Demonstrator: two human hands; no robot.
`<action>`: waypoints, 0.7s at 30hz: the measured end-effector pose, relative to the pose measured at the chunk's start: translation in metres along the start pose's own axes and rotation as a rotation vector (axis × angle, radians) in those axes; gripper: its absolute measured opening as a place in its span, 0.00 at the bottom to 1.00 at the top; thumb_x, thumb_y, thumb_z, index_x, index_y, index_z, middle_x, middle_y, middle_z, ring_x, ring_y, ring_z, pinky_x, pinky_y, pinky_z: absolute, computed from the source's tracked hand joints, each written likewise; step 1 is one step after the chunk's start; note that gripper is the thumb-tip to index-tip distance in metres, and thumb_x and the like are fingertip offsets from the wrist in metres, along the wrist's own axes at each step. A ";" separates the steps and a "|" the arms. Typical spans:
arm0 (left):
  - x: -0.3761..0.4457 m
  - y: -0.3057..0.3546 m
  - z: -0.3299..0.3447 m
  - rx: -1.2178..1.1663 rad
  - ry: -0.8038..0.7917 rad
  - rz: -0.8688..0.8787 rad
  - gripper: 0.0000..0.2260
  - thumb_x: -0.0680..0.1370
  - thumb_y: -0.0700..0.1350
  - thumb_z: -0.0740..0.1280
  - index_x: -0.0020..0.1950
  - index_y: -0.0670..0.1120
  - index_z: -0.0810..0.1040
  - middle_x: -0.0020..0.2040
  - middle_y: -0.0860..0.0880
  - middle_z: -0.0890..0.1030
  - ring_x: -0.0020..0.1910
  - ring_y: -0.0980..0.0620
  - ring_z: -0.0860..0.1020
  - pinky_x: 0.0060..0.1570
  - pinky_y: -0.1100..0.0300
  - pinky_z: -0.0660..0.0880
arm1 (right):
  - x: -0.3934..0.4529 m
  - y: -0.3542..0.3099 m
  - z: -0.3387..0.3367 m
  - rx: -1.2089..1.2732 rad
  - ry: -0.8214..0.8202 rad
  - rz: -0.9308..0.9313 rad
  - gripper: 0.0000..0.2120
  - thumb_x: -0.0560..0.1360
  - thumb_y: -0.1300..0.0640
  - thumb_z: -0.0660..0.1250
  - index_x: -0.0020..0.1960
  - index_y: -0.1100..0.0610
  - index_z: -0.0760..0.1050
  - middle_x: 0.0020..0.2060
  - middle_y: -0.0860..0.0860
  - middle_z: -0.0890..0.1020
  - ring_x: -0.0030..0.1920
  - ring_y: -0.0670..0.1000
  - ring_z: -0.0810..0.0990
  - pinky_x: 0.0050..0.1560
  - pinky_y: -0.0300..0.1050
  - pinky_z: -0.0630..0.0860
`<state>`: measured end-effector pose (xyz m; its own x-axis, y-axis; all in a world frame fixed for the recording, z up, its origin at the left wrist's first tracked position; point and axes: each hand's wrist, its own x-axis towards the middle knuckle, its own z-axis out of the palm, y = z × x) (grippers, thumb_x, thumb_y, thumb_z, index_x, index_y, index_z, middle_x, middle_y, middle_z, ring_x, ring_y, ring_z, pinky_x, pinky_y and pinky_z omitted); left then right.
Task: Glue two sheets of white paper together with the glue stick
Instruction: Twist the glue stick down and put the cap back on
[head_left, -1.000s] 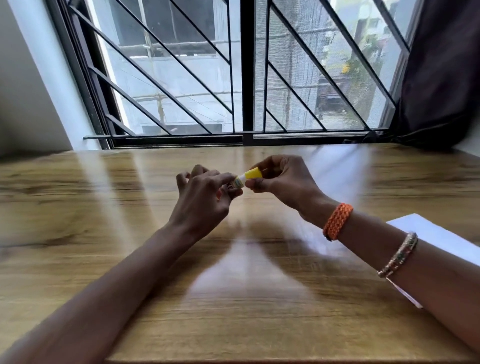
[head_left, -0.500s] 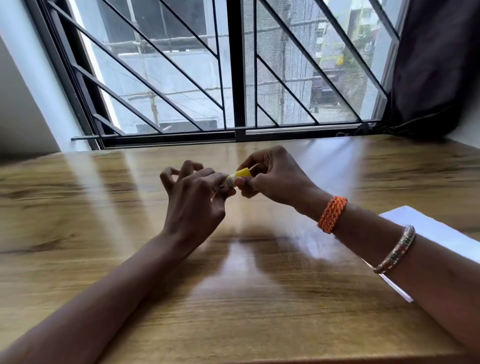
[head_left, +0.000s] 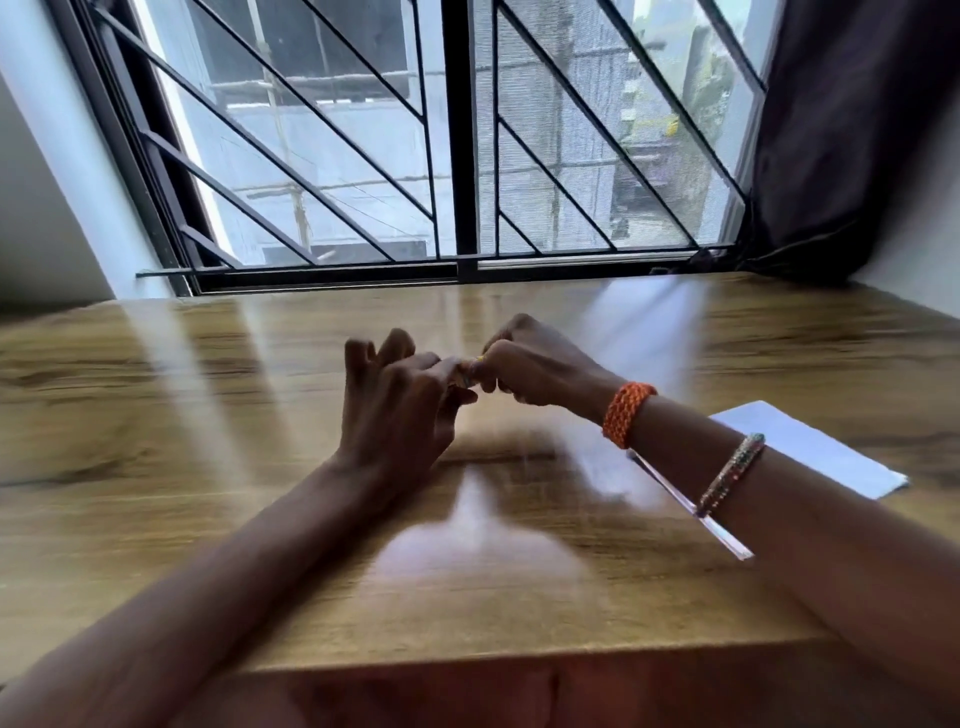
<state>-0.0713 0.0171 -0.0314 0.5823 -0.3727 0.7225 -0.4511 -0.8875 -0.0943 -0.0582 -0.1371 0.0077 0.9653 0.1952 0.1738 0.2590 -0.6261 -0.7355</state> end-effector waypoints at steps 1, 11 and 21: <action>0.001 0.005 -0.001 -0.106 -0.036 -0.055 0.06 0.71 0.53 0.66 0.42 0.54 0.81 0.34 0.54 0.83 0.43 0.50 0.76 0.42 0.55 0.53 | -0.003 0.001 -0.007 -0.014 -0.096 0.033 0.18 0.75 0.50 0.63 0.32 0.60 0.77 0.24 0.51 0.75 0.26 0.50 0.72 0.27 0.37 0.68; 0.004 0.030 0.005 -1.096 -0.207 -0.496 0.07 0.74 0.38 0.68 0.41 0.50 0.78 0.40 0.43 0.82 0.45 0.47 0.80 0.57 0.43 0.75 | -0.076 0.074 -0.099 -0.117 -0.254 0.080 0.07 0.75 0.59 0.68 0.50 0.59 0.82 0.42 0.55 0.83 0.39 0.45 0.76 0.39 0.36 0.70; 0.002 0.031 0.007 -1.090 -0.231 -0.440 0.05 0.75 0.39 0.67 0.41 0.48 0.79 0.38 0.46 0.81 0.43 0.51 0.79 0.49 0.61 0.75 | -0.080 0.074 -0.087 -0.078 -0.303 -0.035 0.03 0.72 0.60 0.72 0.40 0.54 0.80 0.34 0.45 0.79 0.36 0.40 0.73 0.39 0.30 0.68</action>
<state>-0.0800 -0.0131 -0.0376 0.8879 -0.2331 0.3967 -0.4533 -0.2957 0.8408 -0.1131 -0.2646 -0.0032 0.9045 0.4263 -0.0134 0.3053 -0.6690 -0.6777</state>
